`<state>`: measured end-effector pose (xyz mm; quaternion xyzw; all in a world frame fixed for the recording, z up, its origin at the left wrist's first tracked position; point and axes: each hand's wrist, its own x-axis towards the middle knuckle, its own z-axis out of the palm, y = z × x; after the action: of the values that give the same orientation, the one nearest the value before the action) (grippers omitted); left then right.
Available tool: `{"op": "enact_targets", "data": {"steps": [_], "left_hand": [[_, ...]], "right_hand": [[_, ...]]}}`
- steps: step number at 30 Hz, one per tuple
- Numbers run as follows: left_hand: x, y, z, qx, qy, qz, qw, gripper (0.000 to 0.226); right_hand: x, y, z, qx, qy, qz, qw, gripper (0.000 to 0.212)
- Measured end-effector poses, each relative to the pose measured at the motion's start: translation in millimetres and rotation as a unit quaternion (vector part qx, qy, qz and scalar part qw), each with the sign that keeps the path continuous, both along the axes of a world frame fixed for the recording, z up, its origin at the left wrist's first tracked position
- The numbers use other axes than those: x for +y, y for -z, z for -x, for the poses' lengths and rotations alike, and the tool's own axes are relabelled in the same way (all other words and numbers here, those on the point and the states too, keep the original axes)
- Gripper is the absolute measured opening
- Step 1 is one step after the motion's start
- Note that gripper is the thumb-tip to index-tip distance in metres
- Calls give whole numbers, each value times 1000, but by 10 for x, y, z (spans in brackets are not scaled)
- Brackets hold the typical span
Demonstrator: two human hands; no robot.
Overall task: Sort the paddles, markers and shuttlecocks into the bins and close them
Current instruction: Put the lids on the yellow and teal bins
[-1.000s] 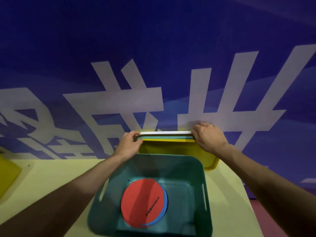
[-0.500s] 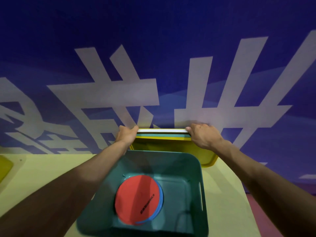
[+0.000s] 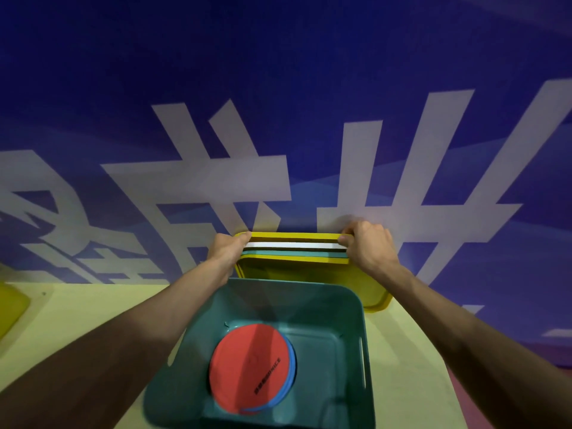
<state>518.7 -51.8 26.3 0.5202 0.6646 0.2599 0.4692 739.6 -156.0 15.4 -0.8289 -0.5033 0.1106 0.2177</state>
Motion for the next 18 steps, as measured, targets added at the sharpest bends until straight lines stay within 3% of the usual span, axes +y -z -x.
{"op": "enact_targets", "data": {"steps": [3,9,11,15,18], "left_hand": [[-35,-165,-6,-38,-27,-9,999,40],[-92,-597,76,-103,-71,-27,992,45],[-101,-771,166,-160,-88,-10,983,49],[-181,-1156,500,-354,-153,112,916,65],[-249,-1382,776,-429,-196,153,868,69]], "right_hand": [[-52,-166,20,-6,-5,-45,999,19],[-109,-761,119,-105,-6,-109,989,15],[-139,-956,204,-123,-3,-134,983,15],[-199,-1324,481,-164,-25,-171,971,16],[-253,-1577,770,-177,-62,-198,962,20]]}}
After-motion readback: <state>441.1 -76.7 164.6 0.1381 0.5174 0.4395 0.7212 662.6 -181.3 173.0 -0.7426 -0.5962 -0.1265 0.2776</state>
